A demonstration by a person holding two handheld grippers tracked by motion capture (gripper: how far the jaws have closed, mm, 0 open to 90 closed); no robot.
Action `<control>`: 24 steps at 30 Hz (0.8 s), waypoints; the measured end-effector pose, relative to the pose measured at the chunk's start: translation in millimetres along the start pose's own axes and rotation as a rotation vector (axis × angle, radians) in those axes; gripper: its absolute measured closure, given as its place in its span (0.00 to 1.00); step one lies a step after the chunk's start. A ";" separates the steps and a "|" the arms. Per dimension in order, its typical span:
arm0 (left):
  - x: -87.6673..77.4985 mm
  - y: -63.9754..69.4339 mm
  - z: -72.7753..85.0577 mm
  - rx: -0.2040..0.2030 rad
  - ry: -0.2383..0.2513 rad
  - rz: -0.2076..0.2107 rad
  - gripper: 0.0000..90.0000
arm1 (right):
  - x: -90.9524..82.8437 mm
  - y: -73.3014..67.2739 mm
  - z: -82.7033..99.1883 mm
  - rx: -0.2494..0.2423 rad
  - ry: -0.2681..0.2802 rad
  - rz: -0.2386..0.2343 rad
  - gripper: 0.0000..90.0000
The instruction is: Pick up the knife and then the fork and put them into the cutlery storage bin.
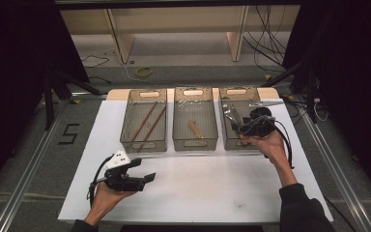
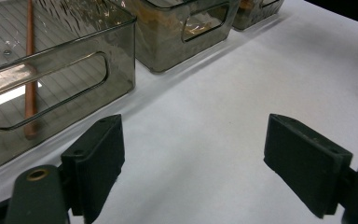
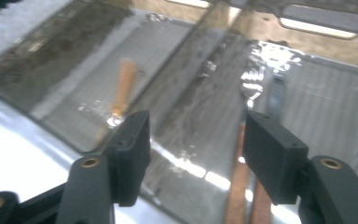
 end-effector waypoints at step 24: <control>-0.1 -1.0 -0.9 -0.019 0.008 0.014 0.22 | -14.1 -60.8 16.9 -0.053 0.138 -0.163 0.32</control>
Point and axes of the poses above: each handheld gripper's, and its own axes: x roughly forward along the jaws, z roughly out of its underside, y roughly to its right, the point moved 1 cm from there along x, roughly forward along the jaws, and after that the axes turned 9 degrees about -x, right-handed, at the moved point
